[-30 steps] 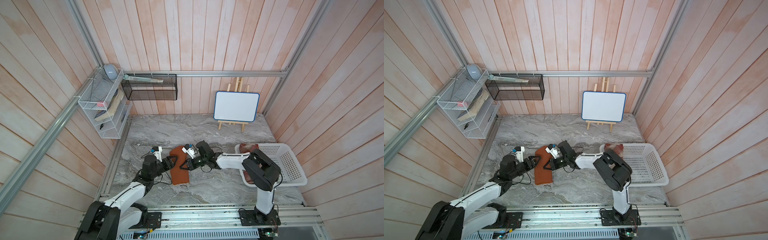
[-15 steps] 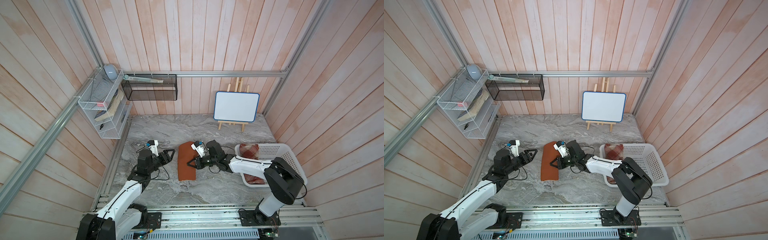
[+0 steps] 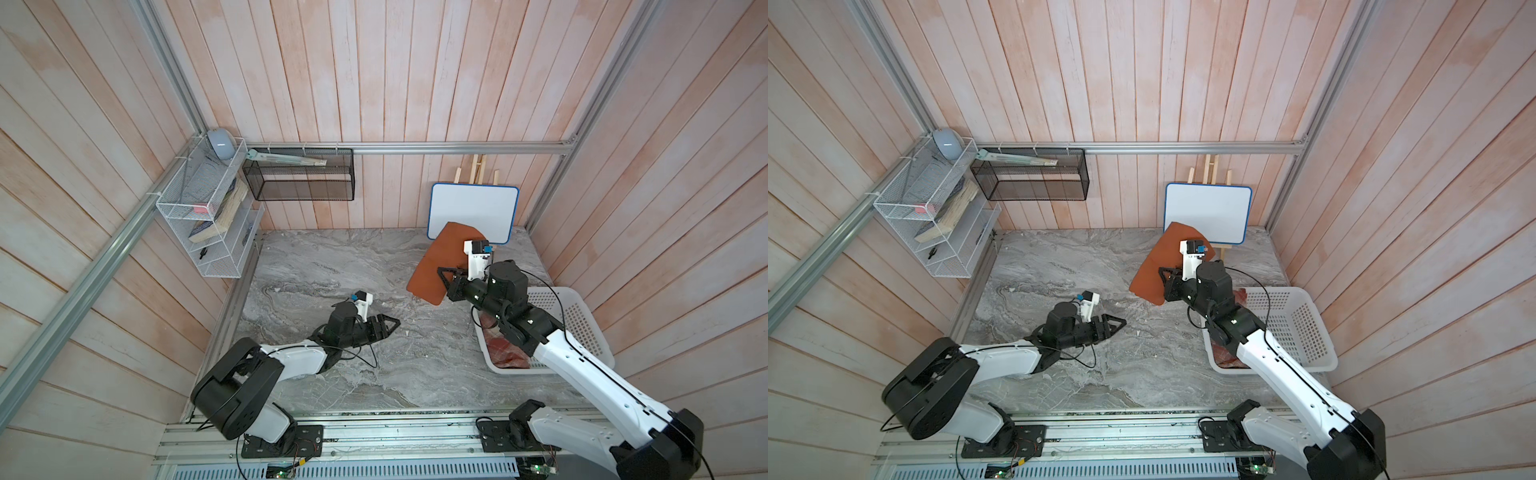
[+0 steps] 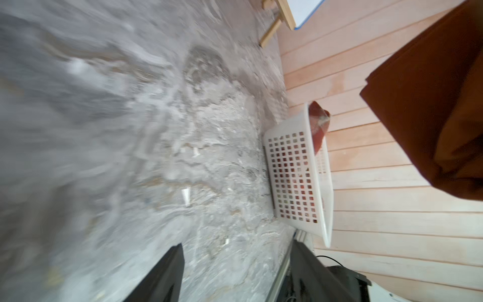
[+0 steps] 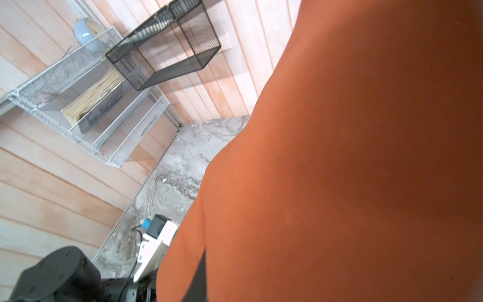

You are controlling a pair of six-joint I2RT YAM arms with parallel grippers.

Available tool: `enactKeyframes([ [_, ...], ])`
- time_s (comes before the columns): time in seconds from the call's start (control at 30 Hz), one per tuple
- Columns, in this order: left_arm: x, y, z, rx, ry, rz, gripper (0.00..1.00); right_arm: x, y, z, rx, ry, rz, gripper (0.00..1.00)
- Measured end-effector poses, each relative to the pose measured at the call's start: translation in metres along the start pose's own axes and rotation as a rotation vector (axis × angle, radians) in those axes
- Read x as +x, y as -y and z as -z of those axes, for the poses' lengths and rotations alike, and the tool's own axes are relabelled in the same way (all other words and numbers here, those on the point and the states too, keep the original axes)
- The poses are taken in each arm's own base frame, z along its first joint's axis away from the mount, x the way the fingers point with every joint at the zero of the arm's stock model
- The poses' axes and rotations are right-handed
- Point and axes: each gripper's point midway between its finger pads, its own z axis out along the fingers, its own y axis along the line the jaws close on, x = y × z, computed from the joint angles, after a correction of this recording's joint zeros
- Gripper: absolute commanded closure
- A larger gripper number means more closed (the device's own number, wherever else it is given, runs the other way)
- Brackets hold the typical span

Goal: Roll up the skirts
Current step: Move the basket to the center of the board.

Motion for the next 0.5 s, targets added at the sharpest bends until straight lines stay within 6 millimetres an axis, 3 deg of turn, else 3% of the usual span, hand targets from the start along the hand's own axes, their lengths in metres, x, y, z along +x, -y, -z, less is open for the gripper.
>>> enactKeyframes([
  [0.23, 0.029, 0.072, -0.09, 0.237, -0.158, -0.007, 0.29, -0.026, 0.036, 0.026, 0.145, 0.091, -0.002, 1.0],
  [0.5, 0.04, 0.112, -0.147, 0.299, -0.237, -0.046, 0.3, -0.031, 0.035, 0.032, 0.138, 0.111, -0.003, 1.0],
])
